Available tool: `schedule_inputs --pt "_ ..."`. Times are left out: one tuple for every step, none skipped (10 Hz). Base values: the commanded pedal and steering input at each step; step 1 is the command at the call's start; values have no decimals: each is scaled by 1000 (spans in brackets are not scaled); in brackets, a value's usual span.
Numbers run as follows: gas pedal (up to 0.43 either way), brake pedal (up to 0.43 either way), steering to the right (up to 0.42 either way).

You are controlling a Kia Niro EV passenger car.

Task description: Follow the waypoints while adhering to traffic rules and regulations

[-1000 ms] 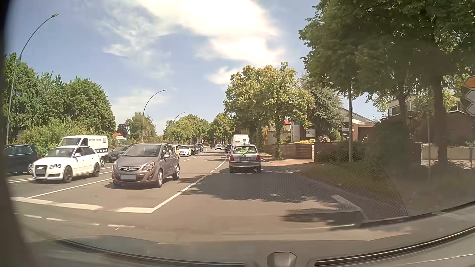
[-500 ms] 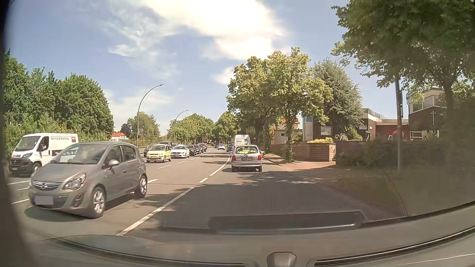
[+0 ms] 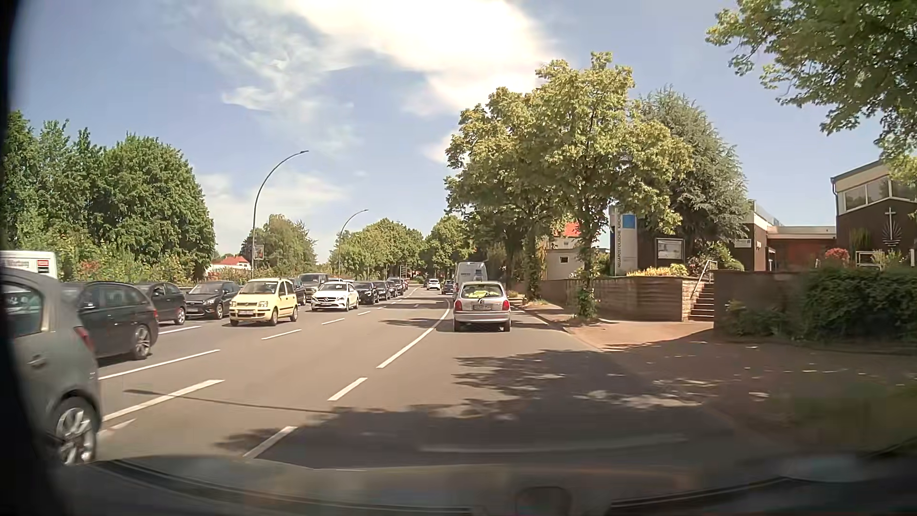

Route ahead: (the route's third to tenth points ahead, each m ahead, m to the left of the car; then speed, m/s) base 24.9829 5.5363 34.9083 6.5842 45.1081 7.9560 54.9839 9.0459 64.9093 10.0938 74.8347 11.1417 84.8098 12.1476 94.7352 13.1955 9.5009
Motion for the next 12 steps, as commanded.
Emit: schedule_inputs --pt "189 6 -11" --pt "189 6 -11" --pt "189 6 -11" --pt "189 6 -11" --pt "189 6 -11" --pt "189 6 -11" --pt "189 12 -10" --pt "189 6 -11" --pt "189 6 -11" --pt "189 6 -11" --pt "189 6 -10" --pt "189 6 -9"
